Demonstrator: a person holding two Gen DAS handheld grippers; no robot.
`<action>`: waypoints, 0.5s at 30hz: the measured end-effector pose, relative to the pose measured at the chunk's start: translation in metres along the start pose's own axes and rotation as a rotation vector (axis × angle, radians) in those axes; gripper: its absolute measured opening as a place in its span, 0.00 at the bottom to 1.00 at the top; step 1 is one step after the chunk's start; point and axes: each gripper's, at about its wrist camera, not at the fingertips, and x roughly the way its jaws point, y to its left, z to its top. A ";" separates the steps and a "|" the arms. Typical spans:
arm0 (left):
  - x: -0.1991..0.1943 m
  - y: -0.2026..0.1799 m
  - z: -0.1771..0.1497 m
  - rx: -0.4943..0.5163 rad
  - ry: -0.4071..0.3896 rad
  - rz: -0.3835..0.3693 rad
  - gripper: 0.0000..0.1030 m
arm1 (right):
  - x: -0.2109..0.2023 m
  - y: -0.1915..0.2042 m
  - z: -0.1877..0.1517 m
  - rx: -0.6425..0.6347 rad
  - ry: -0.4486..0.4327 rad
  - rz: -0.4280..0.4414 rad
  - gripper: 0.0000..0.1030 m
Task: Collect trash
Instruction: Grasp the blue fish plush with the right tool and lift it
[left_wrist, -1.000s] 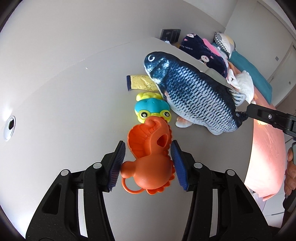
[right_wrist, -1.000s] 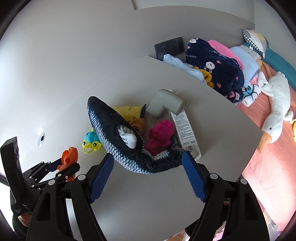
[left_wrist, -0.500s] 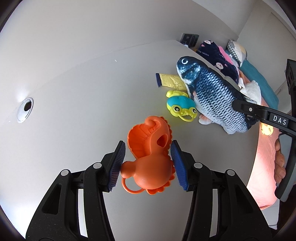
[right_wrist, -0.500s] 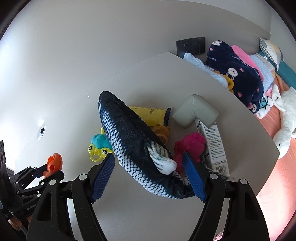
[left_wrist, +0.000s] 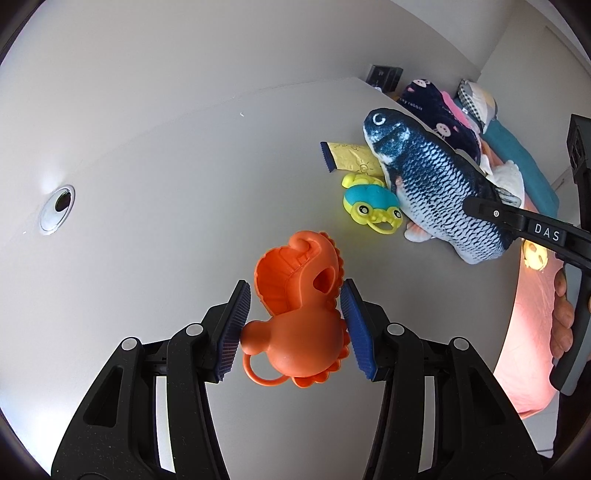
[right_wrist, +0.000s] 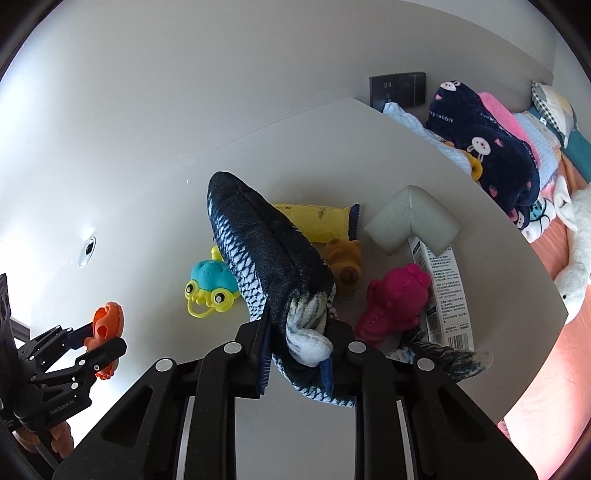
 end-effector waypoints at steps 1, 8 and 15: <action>-0.001 -0.001 0.000 0.003 -0.003 -0.002 0.48 | -0.005 0.002 0.000 -0.005 -0.008 -0.003 0.22; -0.012 -0.013 -0.005 0.027 -0.028 -0.025 0.48 | -0.043 0.009 -0.006 -0.021 -0.079 0.002 0.22; -0.023 -0.033 -0.011 0.056 -0.051 -0.056 0.48 | -0.071 0.001 -0.025 0.004 -0.109 -0.009 0.22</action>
